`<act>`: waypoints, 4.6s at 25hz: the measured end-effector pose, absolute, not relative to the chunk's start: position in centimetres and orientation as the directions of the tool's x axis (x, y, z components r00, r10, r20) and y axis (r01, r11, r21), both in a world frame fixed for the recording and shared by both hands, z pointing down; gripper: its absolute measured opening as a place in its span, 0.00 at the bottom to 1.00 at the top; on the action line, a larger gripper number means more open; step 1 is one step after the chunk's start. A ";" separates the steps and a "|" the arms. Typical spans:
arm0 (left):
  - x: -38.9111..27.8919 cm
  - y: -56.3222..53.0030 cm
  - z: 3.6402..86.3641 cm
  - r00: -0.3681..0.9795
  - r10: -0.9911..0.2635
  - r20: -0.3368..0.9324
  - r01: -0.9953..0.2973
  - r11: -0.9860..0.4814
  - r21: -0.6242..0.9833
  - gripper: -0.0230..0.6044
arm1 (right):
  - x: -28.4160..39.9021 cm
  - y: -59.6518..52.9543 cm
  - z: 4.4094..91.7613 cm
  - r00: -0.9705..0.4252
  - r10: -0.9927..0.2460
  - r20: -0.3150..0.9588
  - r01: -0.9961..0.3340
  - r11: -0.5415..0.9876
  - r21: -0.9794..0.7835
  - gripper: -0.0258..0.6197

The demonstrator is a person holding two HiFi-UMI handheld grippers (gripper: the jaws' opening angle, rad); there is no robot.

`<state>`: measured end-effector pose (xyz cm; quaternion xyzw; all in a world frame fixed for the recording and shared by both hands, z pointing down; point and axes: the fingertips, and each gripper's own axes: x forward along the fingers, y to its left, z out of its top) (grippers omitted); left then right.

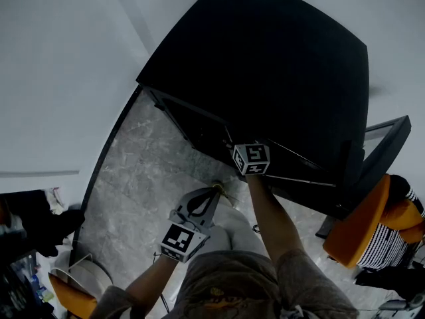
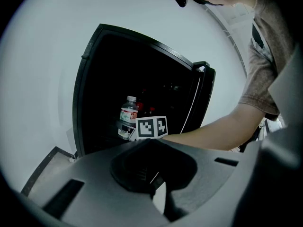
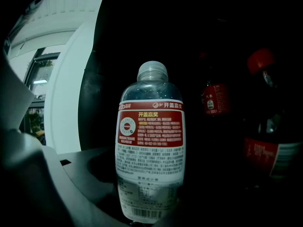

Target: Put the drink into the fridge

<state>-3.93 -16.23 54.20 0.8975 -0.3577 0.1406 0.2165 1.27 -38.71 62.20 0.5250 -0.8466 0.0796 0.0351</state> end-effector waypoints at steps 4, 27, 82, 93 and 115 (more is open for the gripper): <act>-3.8 -16.2 54.2 0.704 -0.581 0.408 -0.703 -0.652 0.285 0.04 | 1.3 -38.6 62.3 -0.445 -0.883 0.149 -0.896 0.436 -0.091 0.53; -4.1 -15.9 54.4 0.695 -0.595 0.404 -0.714 -0.640 0.284 0.04 | 2.0 -38.8 62.5 -0.402 -0.901 0.160 -0.915 0.388 -0.112 0.53; -3.3 -13.5 53.4 0.727 -0.559 0.398 -0.681 -0.662 0.313 0.04 | 2.9 -34.2 63.3 -0.372 -0.889 0.266 -0.928 0.367 -0.072 0.54; -3.0 -12.7 52.0 0.735 -0.555 0.390 -0.672 -0.674 0.307 0.04 | 4.0 -31.5 62.2 -0.330 -0.903 0.277 -0.944 0.317 -0.093 0.54; -3.1 -12.1 46.3 0.722 -0.599 0.347 -0.690 -0.667 0.283 0.04 | -0.5 -19.2 50.8 -0.688 -0.693 0.218 -0.726 0.666 -0.171 0.09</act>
